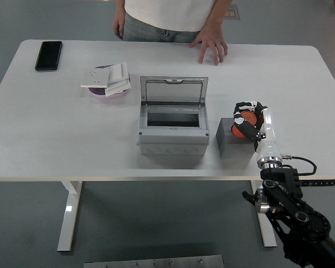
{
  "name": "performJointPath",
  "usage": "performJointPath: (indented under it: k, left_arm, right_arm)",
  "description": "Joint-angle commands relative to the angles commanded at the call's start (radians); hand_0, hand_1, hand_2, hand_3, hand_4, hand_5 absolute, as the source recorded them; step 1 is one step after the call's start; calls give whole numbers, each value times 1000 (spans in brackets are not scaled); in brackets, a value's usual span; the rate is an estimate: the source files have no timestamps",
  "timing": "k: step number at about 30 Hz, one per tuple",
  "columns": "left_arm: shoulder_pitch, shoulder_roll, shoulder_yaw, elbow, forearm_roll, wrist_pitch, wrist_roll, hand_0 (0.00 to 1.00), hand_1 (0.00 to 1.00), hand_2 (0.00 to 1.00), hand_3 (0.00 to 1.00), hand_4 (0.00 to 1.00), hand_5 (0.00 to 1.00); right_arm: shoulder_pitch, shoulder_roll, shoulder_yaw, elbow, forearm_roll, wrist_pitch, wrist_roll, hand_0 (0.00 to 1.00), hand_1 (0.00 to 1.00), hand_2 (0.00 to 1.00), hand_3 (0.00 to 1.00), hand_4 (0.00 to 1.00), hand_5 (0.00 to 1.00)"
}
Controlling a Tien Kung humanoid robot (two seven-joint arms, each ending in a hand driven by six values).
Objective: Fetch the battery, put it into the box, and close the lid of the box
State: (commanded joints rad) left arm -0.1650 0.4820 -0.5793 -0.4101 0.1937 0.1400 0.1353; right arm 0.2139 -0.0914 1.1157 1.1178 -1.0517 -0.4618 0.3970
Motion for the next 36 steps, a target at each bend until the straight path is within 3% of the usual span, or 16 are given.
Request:
performJointPath:
  k: [10, 11, 28, 29, 34, 35, 36]
  left_arm:
    - [-1, 0, -2, 0, 3, 1, -1, 585, 757, 596, 560, 599, 92]
    - [-2, 0, -3, 0, 4, 1, -1, 584, 756, 594, 558, 598, 94]
    - [-2, 2, -4, -1, 6, 6, -5, 585, 756, 593, 556, 594, 95]
    - [-2, 2, -4, -1, 6, 6, -5, 585, 756, 593, 554, 593, 96]
    - [-1, 2, -4, -1, 5, 7, -5, 585, 756, 593, 554, 593, 96]
    - [-1, 2, -4, -1, 5, 7, -5, 586, 756, 593, 556, 592, 93]
    - [-1, 2, -4, -1, 5, 7, -5, 586, 756, 593, 556, 592, 93]
  right_arm:
    - [-3, 5, 0, -8, 3, 7, 2, 497, 398, 349, 340, 452, 51]
    - [-3, 5, 1, -8, 3, 8, 1, 542, 456, 401, 456, 551, 2]
    - [-2, 1, -8, -7, -16, 5, -15, 562, 470, 416, 471, 571, 2]
    - [-2, 1, -9, -6, -17, 4, -17, 498, 416, 375, 416, 461, 33]
    - [2, -3, -12, 1, -25, -1, -25, 498, 416, 375, 416, 461, 33]
    - [3, -5, -12, 3, -26, -2, -27, 452, 384, 341, 372, 325, 26]
    - [3, -6, -11, 4, -27, -3, -28, 452, 384, 341, 372, 325, 26]
